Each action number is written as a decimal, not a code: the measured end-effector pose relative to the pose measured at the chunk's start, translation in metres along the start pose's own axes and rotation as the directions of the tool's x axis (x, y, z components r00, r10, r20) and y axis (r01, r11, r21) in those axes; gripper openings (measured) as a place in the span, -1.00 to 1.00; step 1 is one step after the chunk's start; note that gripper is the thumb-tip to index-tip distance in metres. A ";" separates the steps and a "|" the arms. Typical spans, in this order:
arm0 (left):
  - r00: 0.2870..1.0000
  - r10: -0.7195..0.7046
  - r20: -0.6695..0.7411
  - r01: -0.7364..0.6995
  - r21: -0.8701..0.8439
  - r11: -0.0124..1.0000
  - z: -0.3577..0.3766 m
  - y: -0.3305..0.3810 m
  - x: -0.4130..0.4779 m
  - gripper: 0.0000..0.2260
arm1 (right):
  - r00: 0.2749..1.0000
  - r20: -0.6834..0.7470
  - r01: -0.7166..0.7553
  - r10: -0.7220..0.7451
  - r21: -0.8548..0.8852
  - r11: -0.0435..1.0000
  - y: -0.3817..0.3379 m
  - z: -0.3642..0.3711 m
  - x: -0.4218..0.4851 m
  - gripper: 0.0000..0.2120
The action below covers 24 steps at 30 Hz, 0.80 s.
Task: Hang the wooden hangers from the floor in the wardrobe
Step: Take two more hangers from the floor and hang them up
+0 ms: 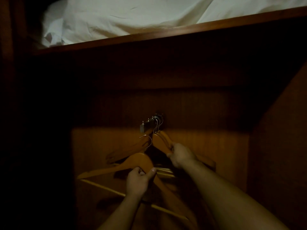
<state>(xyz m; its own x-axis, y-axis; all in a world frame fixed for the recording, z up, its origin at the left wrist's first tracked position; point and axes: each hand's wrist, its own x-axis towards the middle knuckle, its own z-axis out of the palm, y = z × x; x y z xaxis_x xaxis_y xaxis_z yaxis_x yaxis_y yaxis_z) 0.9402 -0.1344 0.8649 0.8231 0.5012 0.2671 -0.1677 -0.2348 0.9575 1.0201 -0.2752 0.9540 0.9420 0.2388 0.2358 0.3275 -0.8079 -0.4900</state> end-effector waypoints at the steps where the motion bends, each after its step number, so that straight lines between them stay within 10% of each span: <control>1: 1.000 0.003 0.009 -0.004 0.011 1.000 0.001 0.001 -0.001 -0.64 | 1.000 -0.010 -0.008 0.008 0.005 1.000 0.003 0.000 -0.002 -0.62; 9: 0.996 0.075 0.051 -0.077 0.043 0.996 0.014 0.029 -0.004 -0.66 | 0.954 -0.231 0.223 -0.192 0.115 0.968 0.026 -0.006 -0.037 -0.77; 14: 0.989 0.092 0.119 -0.098 0.045 0.994 0.014 0.048 -0.001 -0.68 | 0.963 -0.021 0.269 -0.268 0.021 0.963 0.028 0.004 -0.058 -0.47; 24: 0.969 0.119 0.216 -0.130 0.040 0.991 0.009 0.073 0.004 -0.77 | 0.965 -0.047 0.264 -0.259 0.173 0.949 0.023 0.000 -0.052 -0.62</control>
<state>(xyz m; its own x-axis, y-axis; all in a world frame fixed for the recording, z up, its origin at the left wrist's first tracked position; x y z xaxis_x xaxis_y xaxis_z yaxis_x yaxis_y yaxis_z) 0.9358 -0.1569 0.9354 0.8948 0.2782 0.3492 -0.2517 -0.3315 0.9092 0.9786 -0.3067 0.9307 0.8202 0.4147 0.3940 0.5719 -0.6106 -0.5479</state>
